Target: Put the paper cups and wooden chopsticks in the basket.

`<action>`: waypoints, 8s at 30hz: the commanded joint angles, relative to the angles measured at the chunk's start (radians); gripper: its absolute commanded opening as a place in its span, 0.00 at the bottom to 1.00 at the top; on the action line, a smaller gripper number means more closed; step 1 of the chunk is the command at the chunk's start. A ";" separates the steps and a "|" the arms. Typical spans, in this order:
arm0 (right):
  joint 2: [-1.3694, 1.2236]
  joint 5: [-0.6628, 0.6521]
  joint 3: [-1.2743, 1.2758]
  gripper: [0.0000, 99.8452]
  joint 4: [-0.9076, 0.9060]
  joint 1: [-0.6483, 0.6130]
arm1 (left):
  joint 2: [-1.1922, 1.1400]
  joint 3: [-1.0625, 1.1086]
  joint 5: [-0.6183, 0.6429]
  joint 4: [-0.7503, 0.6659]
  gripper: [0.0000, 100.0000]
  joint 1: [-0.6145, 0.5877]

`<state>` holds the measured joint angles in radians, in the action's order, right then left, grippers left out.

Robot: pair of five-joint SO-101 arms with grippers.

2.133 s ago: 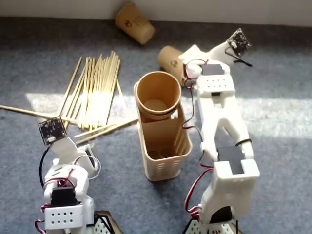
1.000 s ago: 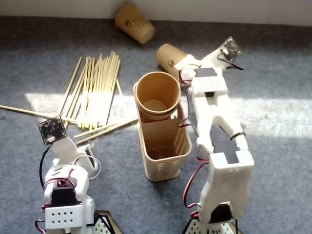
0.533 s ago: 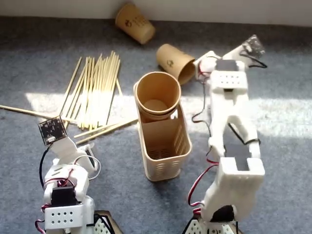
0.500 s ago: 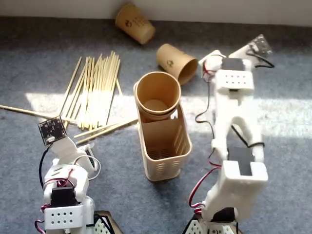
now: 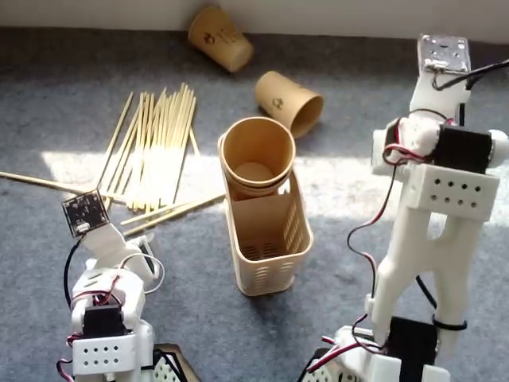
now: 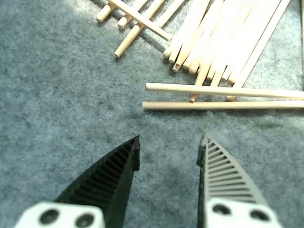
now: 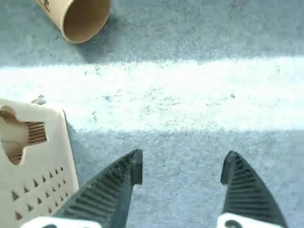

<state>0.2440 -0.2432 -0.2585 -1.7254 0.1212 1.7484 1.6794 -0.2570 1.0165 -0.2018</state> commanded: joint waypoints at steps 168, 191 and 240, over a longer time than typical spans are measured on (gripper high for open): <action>1.589 -0.038 2.061 0.13 0.473 0.361 | 0.002 0.018 0.003 0.005 0.21 0.027; 1.589 -0.038 2.061 0.13 0.473 0.361 | 0.002 0.018 0.003 0.005 0.21 0.027; 1.589 -0.038 2.061 0.13 0.473 0.361 | 0.002 0.018 0.003 0.005 0.21 0.027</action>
<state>1.8197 -0.2831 1.6625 -1.2482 0.4726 1.7484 1.6794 -0.2570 1.0165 -0.1834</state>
